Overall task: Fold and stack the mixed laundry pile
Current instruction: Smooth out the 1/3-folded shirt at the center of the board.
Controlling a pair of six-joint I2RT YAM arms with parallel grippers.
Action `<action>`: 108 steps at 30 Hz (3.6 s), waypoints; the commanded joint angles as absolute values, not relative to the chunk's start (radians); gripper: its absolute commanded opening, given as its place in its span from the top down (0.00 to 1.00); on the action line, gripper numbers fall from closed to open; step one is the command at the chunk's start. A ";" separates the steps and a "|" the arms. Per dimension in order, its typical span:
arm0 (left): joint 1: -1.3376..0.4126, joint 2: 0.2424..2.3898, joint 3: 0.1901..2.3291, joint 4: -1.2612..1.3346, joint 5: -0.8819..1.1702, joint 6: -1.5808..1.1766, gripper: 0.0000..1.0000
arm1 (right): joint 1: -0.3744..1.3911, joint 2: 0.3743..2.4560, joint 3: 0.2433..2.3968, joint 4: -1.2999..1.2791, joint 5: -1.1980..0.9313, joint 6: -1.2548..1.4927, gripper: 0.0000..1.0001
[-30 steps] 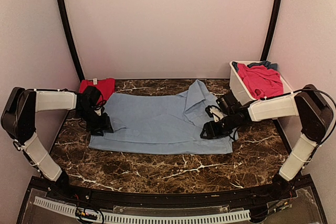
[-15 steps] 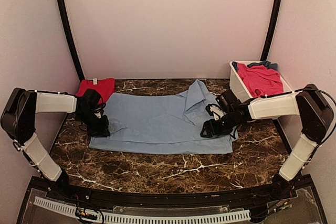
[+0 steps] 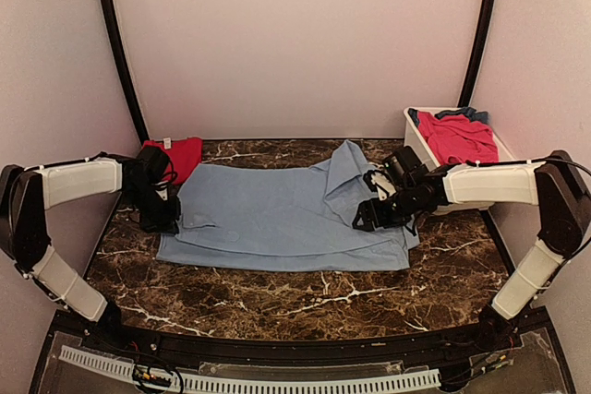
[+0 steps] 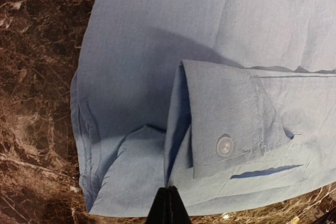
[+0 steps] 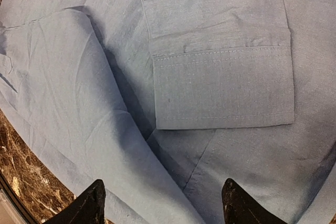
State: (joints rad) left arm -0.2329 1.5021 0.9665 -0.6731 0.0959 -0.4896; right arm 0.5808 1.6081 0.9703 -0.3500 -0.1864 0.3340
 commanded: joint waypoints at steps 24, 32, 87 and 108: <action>-0.229 1.562 1.000 -0.679 0.154 -0.420 0.75 | 0.616 1.627 1.025 -0.423 -0.274 0.250 0.34; -0.229 1.536 0.998 -0.684 0.128 -0.415 0.48 | 0.617 1.715 1.044 -0.405 -0.276 0.224 0.66; -0.337 1.514 0.997 -0.481 0.260 -0.459 0.01 | 0.568 1.728 0.978 -0.264 -0.378 0.376 0.40; -0.308 1.447 0.980 -0.588 0.016 -0.547 0.01 | 0.545 1.602 1.026 -0.406 -0.207 0.320 0.41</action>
